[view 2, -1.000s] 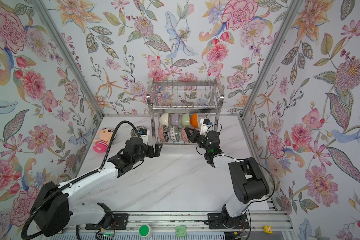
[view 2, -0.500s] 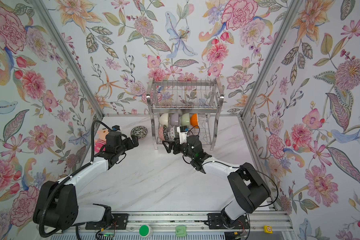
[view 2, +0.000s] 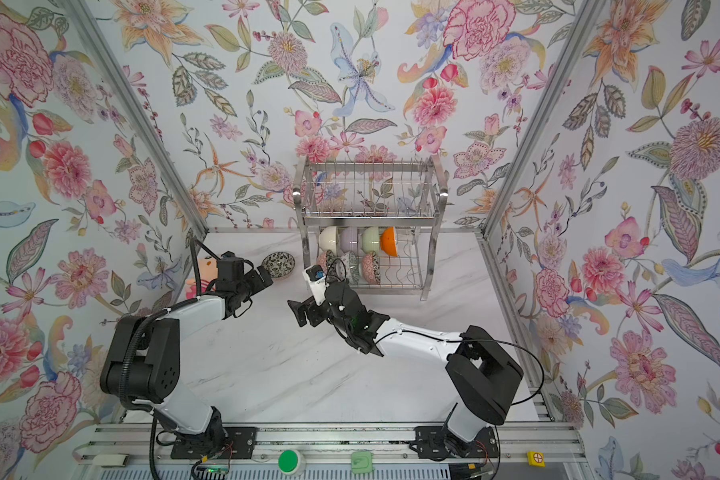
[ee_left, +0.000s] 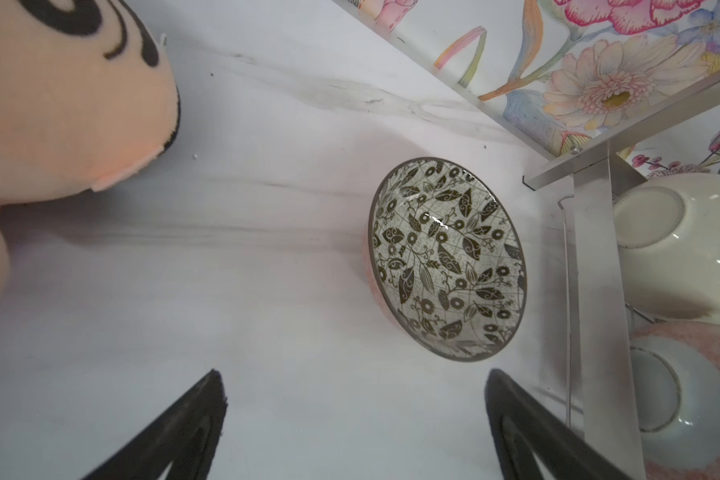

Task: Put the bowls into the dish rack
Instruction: 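Open and withdraw the right gripper while the left gripper reaches toward the last bowl, then close the left gripper on the rim of the last leaf-patterned bowl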

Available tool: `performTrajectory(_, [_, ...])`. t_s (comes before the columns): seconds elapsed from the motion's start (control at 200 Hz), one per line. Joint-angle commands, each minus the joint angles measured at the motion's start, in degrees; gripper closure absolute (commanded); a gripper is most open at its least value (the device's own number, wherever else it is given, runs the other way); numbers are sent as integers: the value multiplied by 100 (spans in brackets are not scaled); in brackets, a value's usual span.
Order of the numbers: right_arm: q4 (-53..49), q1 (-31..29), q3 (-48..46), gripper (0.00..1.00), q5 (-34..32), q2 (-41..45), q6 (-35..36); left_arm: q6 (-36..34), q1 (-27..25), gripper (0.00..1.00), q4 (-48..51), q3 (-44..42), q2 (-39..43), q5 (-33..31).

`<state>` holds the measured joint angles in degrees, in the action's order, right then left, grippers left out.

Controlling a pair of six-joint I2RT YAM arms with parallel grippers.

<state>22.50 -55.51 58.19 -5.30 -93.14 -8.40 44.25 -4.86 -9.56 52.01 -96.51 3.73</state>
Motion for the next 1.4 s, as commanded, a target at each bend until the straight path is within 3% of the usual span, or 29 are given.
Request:
performTrajectory(0.0, [-281,-59,151,1,-411,-94,323,205,142,3,-380,218,-327,239])
performTrajectory(0.335, [-220,-49,28,1,-564,-33,276,122,185,17,-646,846,-1153,575])
performTrajectory(0.731, [-78,92,-267,1,-575,98,85,173,270,64,-978,650,-1533,689])
performTrajectory(0.881, [-86,156,-359,1,-603,156,67,126,269,80,-1130,355,-1388,673])
performTrajectory(1.006, [-115,259,-427,1,-605,165,7,159,265,100,-1242,-28,-1133,744])
performTrajectory(1.391, [-280,588,-360,1,-462,162,-82,129,225,100,-1284,-1158,238,1055])
